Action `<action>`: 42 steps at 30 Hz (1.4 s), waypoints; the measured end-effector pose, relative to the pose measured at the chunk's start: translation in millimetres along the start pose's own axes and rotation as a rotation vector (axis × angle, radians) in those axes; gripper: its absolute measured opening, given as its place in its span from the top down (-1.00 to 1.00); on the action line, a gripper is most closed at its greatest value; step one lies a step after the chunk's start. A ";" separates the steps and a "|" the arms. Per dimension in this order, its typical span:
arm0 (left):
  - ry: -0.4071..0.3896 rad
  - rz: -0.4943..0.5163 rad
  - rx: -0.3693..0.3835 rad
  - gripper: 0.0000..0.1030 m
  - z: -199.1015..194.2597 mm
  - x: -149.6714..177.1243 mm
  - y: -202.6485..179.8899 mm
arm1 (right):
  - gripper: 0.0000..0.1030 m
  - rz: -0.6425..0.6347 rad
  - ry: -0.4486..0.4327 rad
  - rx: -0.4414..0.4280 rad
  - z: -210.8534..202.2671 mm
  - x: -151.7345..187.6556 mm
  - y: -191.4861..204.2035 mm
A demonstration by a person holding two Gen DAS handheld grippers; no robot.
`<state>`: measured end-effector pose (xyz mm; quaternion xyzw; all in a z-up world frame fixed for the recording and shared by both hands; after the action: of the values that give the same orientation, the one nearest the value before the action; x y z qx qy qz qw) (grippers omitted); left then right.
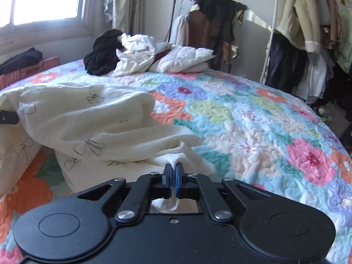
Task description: Fold clothes
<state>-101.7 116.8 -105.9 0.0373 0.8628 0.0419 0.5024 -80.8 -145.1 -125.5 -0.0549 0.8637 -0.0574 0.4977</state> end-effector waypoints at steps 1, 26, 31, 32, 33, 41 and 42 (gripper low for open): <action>-0.051 -0.004 -0.022 0.89 -10.6 -7.3 4.6 | 0.96 0.004 -0.018 0.021 -3.7 -4.8 -9.0; 0.115 -0.078 0.259 0.49 -9.3 0.2 -18.2 | 0.91 0.303 -0.009 0.134 -7.1 -24.8 -142.4; 0.144 -0.135 0.257 0.16 5.0 3.2 -7.9 | 0.75 0.465 0.218 0.051 30.4 24.4 -138.6; 0.142 -0.141 0.242 0.10 7.2 2.7 -3.8 | 0.75 0.463 0.212 0.060 30.2 23.1 -138.2; 0.139 -0.147 0.227 0.05 9.4 2.2 0.2 | 0.75 0.470 0.191 0.059 28.3 20.8 -138.8; 0.134 -0.219 0.099 -0.56 27.5 8.0 35.9 | 0.40 0.557 0.107 0.070 5.7 20.0 -159.9; 0.146 -0.236 0.125 -0.63 29.7 9.5 35.8 | 0.23 0.562 0.086 0.054 1.4 17.2 -159.3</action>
<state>-79.7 154.4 -124.8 -0.0363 0.8963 -0.0689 0.4365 -82.1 -305.0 -116.4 0.2025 0.8635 0.0577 0.4584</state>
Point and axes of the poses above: each gripper's, at about its wrist camera, not at the fingertips, and z roughly the way its jaws point, y to its left, x to its underside, the point moved 4 cm from there along z, roughly the way its jaws point, and after that the axes turned 4 degrees about x, right-handed, at the moved point
